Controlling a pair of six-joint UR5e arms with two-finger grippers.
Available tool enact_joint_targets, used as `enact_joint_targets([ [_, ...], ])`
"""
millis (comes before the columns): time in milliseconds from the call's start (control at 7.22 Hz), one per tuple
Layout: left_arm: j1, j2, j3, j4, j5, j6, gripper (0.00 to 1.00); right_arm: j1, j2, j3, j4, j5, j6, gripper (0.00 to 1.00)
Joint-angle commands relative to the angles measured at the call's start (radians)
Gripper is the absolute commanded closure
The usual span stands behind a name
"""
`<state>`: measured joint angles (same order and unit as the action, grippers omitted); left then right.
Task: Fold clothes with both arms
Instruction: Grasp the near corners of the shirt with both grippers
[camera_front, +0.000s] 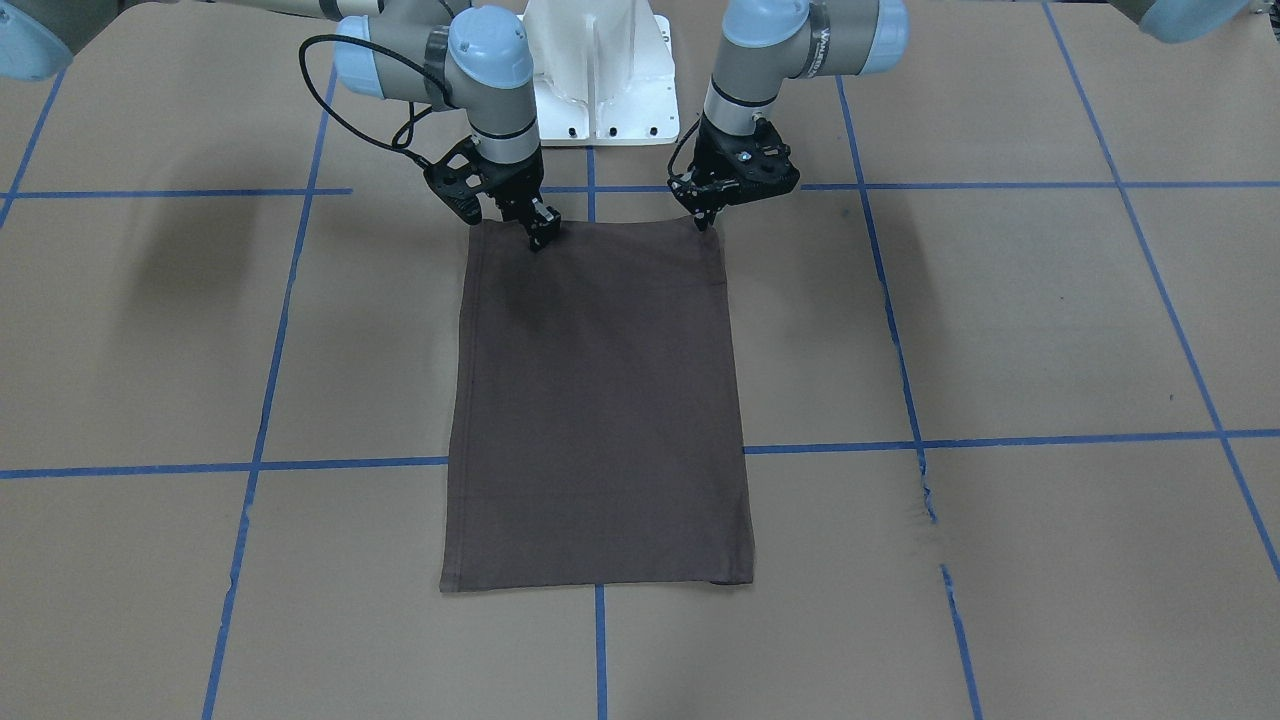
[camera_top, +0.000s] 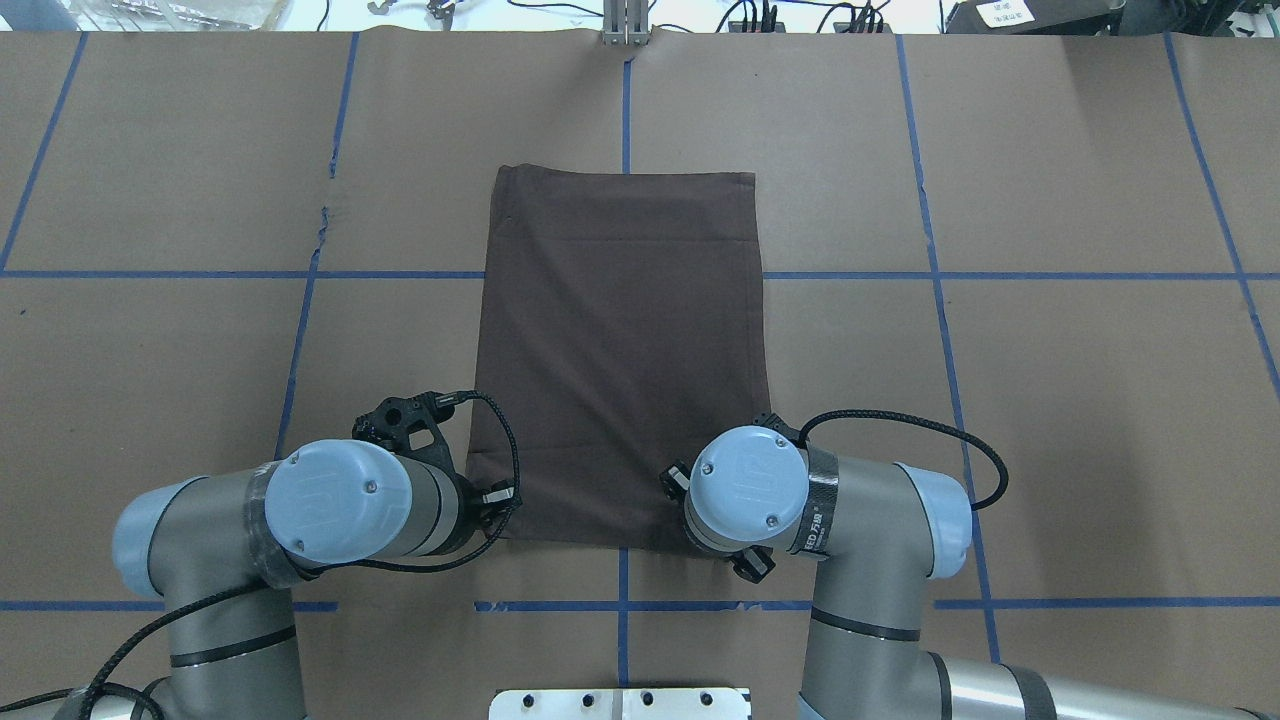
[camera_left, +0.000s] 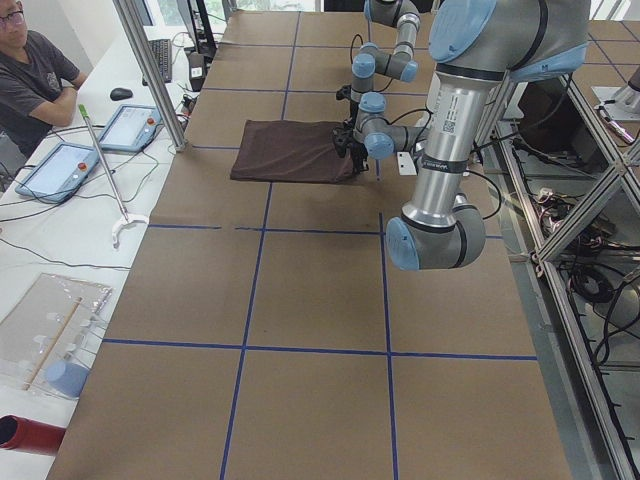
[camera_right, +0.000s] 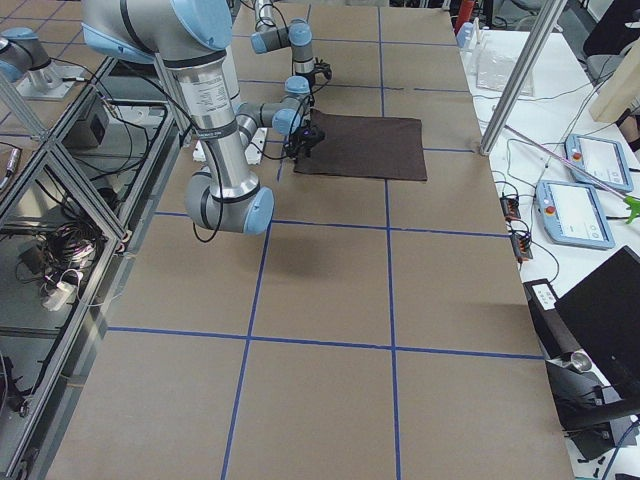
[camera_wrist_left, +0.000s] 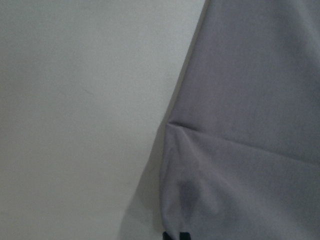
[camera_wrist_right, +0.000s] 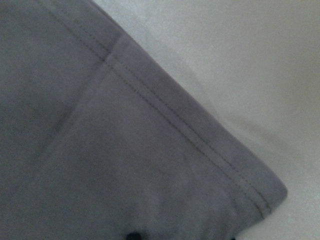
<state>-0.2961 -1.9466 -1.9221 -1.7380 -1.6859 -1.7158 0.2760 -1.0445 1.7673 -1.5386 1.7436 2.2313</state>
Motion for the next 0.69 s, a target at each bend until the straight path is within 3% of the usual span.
enact_joint_targets([
  [0,0.000,0.000,0.002,0.000,0.002,0.001,1.00,0.006,0.003,0.001,0.006,-0.001,-0.001,1.00],
  [554,0.000,0.000,-0.001,0.000,0.000,0.001,1.00,0.017,0.004,0.027,0.008,-0.001,-0.001,1.00],
])
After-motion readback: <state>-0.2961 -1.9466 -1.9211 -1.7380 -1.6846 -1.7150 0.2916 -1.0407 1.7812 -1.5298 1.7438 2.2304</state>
